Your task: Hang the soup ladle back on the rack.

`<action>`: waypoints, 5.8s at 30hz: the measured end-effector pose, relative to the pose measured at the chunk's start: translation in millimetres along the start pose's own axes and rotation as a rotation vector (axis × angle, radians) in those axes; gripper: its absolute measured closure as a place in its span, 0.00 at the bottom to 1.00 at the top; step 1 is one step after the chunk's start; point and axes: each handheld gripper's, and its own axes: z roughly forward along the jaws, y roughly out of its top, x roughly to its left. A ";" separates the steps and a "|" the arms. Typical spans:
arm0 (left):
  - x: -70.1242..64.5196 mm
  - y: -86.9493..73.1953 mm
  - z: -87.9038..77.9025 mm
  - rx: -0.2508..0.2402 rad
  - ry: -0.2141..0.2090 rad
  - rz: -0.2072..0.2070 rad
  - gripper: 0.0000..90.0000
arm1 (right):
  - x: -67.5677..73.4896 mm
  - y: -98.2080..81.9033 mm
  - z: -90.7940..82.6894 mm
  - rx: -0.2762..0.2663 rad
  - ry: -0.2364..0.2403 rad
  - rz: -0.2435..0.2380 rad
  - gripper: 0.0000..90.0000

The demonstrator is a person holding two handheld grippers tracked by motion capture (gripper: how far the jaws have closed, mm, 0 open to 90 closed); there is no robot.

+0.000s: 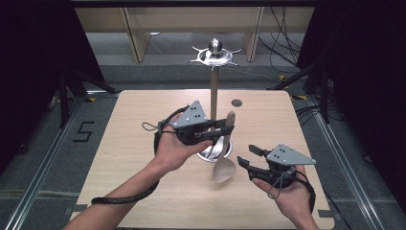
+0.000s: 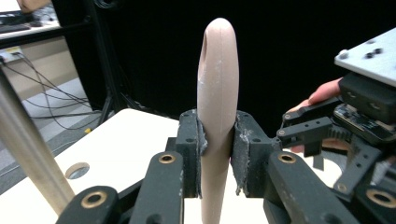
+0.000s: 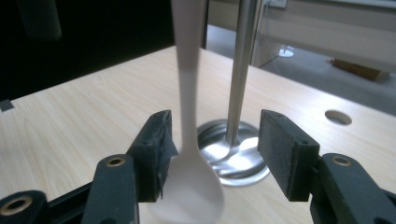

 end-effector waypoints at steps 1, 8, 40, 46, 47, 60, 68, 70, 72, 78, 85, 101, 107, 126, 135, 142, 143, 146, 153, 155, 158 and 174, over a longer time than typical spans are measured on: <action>3.5 1.4 -1.9 0.001 -0.013 0.009 0.82 | -2.0 -2.6 -0.5 0.002 -0.004 0.001 0.51; 25.0 9.8 -15.9 0.008 -0.112 0.054 0.81 | -16.4 -19.3 -4.9 0.049 0.020 0.068 0.50; 61.7 28.0 -37.6 -0.046 -0.230 0.047 0.81 | -51.6 -56.7 -9.7 0.148 -0.029 0.140 0.49; 67.0 35.5 -38.7 -0.057 -0.237 0.032 0.81 | -50.1 -56.6 -9.3 0.163 -0.007 0.172 0.49; 68.6 36.5 -39.0 -0.052 -0.238 0.039 0.81 | -51.3 -56.7 -9.7 0.160 -0.023 0.148 0.49; 76.4 45.8 -39.3 -0.052 -0.255 0.011 0.81 | -51.8 -56.7 -9.4 0.163 -0.025 0.154 0.49; 80.9 53.1 -39.5 -0.034 -0.259 0.010 0.81 | -50.9 -56.9 -8.5 0.160 -0.013 0.160 0.49; 81.5 54.4 -39.5 -0.033 -0.263 0.013 0.81 | -50.9 -56.9 -8.8 0.168 -0.014 0.159 0.49; 81.9 57.6 -39.8 -0.016 -0.262 0.001 0.81 | -51.3 -57.5 -8.0 0.165 -0.015 0.155 0.49; 84.5 62.0 -38.6 -0.018 -0.264 -0.010 0.81 | -50.8 -56.9 -8.8 0.168 -0.013 0.160 0.49; 89.4 69.1 -33.8 -0.031 -0.264 -0.006 0.81 | -50.7 -57.1 -8.4 0.175 -0.013 0.160 0.49; 97.5 64.8 -33.6 -0.059 -0.286 -0.072 0.81 | -51.4 -57.9 -7.8 0.178 -0.019 0.146 0.49; 99.3 60.9 -33.7 -0.091 -0.299 -0.114 0.80 | -49.4 -59.4 -6.6 0.174 -0.001 0.185 0.49; 108.9 48.3 -29.5 -0.160 -0.287 -0.279 0.76 | -47.7 -60.5 -6.2 0.190 0.000 0.186 0.49; 107.0 47.5 -29.5 -0.173 -0.249 -0.283 0.71 | -47.0 -60.5 -7.2 0.199 0.004 0.207 0.49; 101.5 44.2 -41.2 -0.170 -0.129 -0.215 0.62 | -51.0 -61.1 -7.1 0.187 -0.016 0.154 0.49; 98.8 41.5 -46.3 -0.164 -0.082 -0.190 0.60 | -51.2 -60.6 -7.8 0.193 -0.020 0.154 0.49; 95.5 37.8 -52.0 -0.155 -0.053 -0.164 0.56 | -51.3 -60.7 -7.8 0.192 -0.016 0.160 0.48; 76.4 24.3 -71.1 -0.110 0.071 -0.067 0.46 | -53.2 -61.3 -7.6 0.187 -0.015 0.167 0.48; 73.5 22.5 -73.7 -0.102 0.085 -0.058 0.44 | -53.9 -60.6 -8.9 0.190 -0.026 0.164 0.48; 64.1 15.1 -81.5 -0.078 0.118 -0.029 0.41 | -53.8 -60.9 -8.6 0.196 -0.016 0.181 0.47; 34.7 -124.5 -118.6 0.113 0.280 -0.053 0.36 | -56.2 -67.0 -8.4 0.222 -0.024 0.221 0.47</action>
